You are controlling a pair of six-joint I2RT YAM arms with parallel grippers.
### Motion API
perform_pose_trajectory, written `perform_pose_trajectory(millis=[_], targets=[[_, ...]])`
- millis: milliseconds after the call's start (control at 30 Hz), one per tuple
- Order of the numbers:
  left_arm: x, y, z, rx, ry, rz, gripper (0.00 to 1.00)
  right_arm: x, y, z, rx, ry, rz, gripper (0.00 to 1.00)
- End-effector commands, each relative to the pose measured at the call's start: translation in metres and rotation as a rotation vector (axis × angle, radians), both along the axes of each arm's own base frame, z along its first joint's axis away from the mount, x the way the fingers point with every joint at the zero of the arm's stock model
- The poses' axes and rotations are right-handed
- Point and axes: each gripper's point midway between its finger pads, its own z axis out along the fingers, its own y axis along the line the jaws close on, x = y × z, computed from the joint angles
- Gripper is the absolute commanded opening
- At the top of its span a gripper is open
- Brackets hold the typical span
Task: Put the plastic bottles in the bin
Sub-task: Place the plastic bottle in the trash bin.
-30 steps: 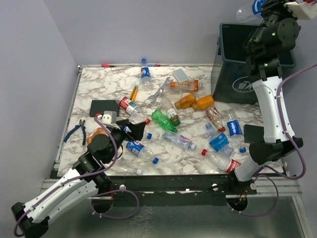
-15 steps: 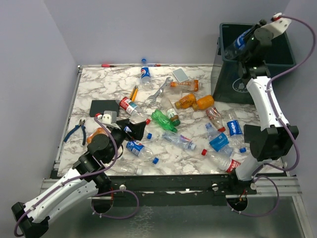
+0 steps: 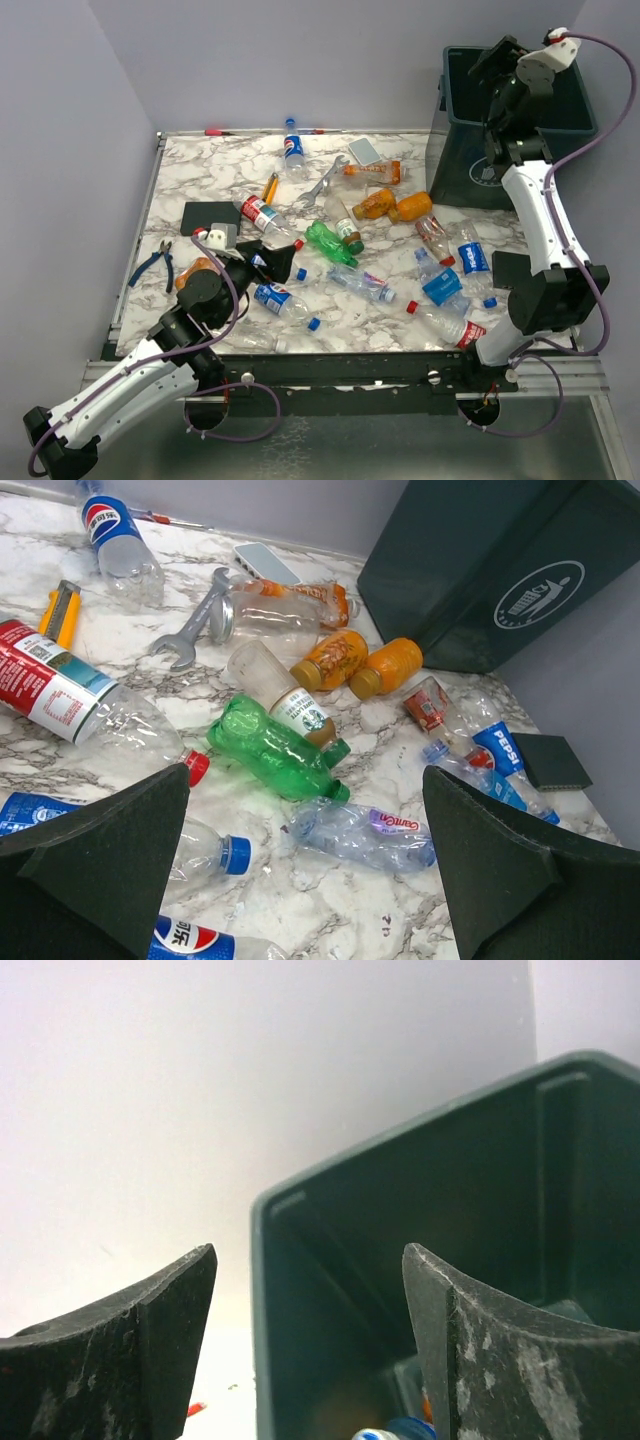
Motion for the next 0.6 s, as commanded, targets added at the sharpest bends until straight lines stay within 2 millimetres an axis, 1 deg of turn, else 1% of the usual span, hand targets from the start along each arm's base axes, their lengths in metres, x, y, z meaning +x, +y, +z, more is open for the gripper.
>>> perform_pose_trajectory(millis=[0, 100, 167, 200, 233, 300, 367, 400, 433, 500, 567], targets=[[0.0, -0.002, -0.002, 0.01, -0.005, -0.01, 0.99, -0.029, 0.012, 0.068, 0.039, -0.132, 0.082, 0.79], [0.002, -0.001, -0.003, 0.012, 0.002, 0.003, 0.99, -0.052, 0.027, 0.099, 0.081, -0.164, 0.177, 0.79], [0.004, 0.001, -0.005, 0.014, 0.011, 0.02, 0.99, -0.076, 0.046, 0.118, 0.111, -0.204, 0.284, 0.75], [0.005, 0.003, -0.006, 0.012, 0.016, 0.035, 0.99, -0.091, 0.056, 0.126, 0.119, -0.216, 0.333, 0.74], [0.007, 0.007, -0.007, 0.012, 0.021, 0.055, 0.99, -0.107, 0.068, 0.13, 0.119, -0.224, 0.374, 0.73], [0.011, 0.018, -0.009, 0.02, 0.034, 0.12, 0.99, -0.138, 0.093, 0.13, 0.097, -0.222, 0.48, 0.73], [0.014, 0.031, -0.014, 0.041, 0.051, 0.193, 0.99, -0.166, 0.117, 0.119, 0.074, -0.195, 0.599, 0.73], [0.015, 0.039, -0.016, 0.051, 0.059, 0.232, 0.99, -0.179, 0.128, 0.109, 0.062, -0.172, 0.664, 0.73], [0.016, 0.045, -0.016, 0.058, 0.063, 0.262, 0.99, -0.19, 0.14, 0.095, 0.051, -0.137, 0.731, 0.73], [0.016, 0.053, -0.019, 0.07, 0.07, 0.302, 0.99, -0.21, 0.159, 0.059, 0.051, -0.053, 0.854, 0.73], [0.016, 0.055, -0.02, 0.079, 0.068, 0.304, 0.99, -0.228, 0.176, 0.014, 0.073, 0.046, 0.965, 0.74]])
